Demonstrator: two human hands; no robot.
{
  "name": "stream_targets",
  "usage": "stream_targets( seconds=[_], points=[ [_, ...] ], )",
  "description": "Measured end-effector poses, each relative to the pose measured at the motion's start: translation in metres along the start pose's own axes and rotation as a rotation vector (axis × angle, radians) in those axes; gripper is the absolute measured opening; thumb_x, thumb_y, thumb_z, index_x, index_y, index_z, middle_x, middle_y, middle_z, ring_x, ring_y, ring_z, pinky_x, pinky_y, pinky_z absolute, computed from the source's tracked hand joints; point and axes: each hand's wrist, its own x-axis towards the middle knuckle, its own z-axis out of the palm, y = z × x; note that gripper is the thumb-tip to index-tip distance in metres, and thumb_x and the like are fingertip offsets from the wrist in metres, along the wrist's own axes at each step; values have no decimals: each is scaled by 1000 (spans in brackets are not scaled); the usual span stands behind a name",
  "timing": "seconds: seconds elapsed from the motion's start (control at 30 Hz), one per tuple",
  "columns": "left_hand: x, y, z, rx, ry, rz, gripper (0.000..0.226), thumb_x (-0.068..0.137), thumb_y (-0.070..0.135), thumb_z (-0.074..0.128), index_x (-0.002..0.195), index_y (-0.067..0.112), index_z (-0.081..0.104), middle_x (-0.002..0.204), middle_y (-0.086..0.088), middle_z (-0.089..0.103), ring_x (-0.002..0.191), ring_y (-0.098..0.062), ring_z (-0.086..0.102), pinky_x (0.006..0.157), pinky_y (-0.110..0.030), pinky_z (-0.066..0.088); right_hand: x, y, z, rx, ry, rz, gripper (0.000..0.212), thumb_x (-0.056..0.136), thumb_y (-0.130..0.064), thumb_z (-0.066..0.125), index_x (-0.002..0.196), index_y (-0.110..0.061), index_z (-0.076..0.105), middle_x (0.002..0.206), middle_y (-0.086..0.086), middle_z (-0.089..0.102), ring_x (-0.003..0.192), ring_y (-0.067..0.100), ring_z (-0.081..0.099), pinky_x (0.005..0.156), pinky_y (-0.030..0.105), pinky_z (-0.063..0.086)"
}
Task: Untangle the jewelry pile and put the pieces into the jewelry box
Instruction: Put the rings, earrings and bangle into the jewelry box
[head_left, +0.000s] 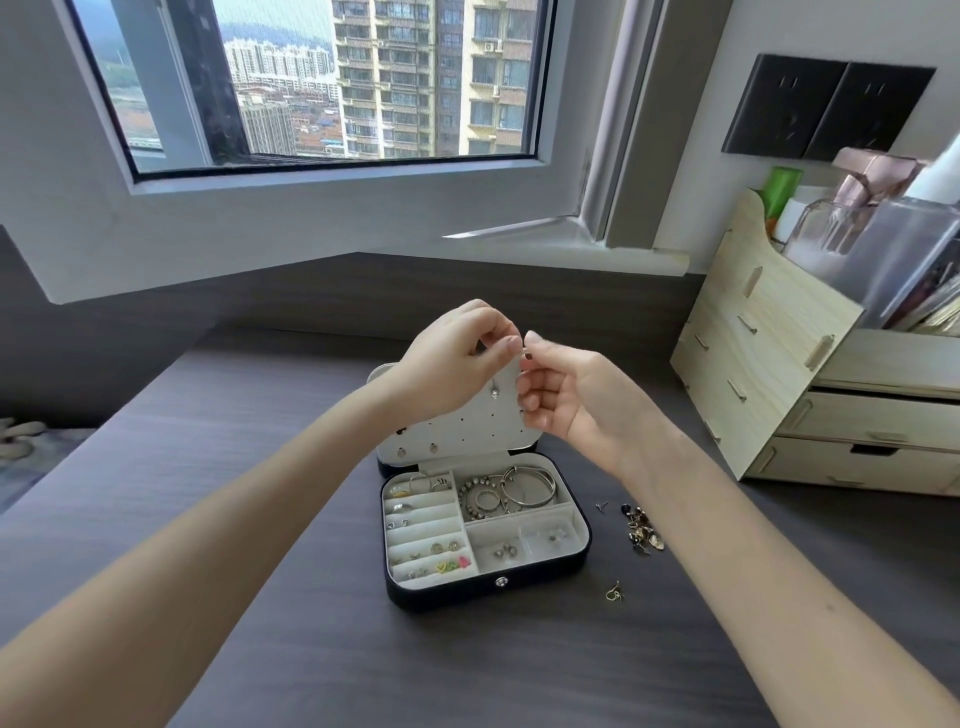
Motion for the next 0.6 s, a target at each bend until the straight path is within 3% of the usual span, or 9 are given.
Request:
stream_targets(
  seconds=[0.1, 0.27, 0.43, 0.6],
  points=[
    [0, 0, 1, -1, 5, -1, 10, 96, 19, 51, 88, 19, 57, 86, 15, 46, 73, -2, 47, 60, -19, 40, 0, -1, 2, 26, 16, 70, 38, 98, -31, 45, 69, -9, 53, 57, 4, 51, 47, 12, 42, 42, 21, 33],
    [0, 0, 0, -7, 5, -4, 10, 96, 20, 51, 87, 20, 57, 86, 15, 46, 75, -4, 47, 62, -20, 42, 0, 1, 2, 49, 13, -30, 25, 97, -17, 47, 74, -8, 53, 62, 4, 51, 53, 12, 44, 50, 22, 38],
    [0, 1, 1, -23, 11, -13, 11, 96, 19, 52, 86, 20, 56, 86, 14, 47, 77, -5, 49, 68, -26, 45, -1, -1, 3, 34, 31, 96, 43, 99, -36, 43, 69, -7, 55, 56, 5, 53, 46, 13, 45, 41, 21, 35],
    [-1, 3, 1, -9, 11, -18, 11, 96, 19, 51, 86, 20, 56, 86, 14, 47, 81, -10, 49, 73, -30, 46, 0, -1, 5, 75, 30, 27, 31, 99, -17, 43, 71, -8, 51, 58, 3, 47, 47, 10, 40, 44, 20, 30]
  ],
)
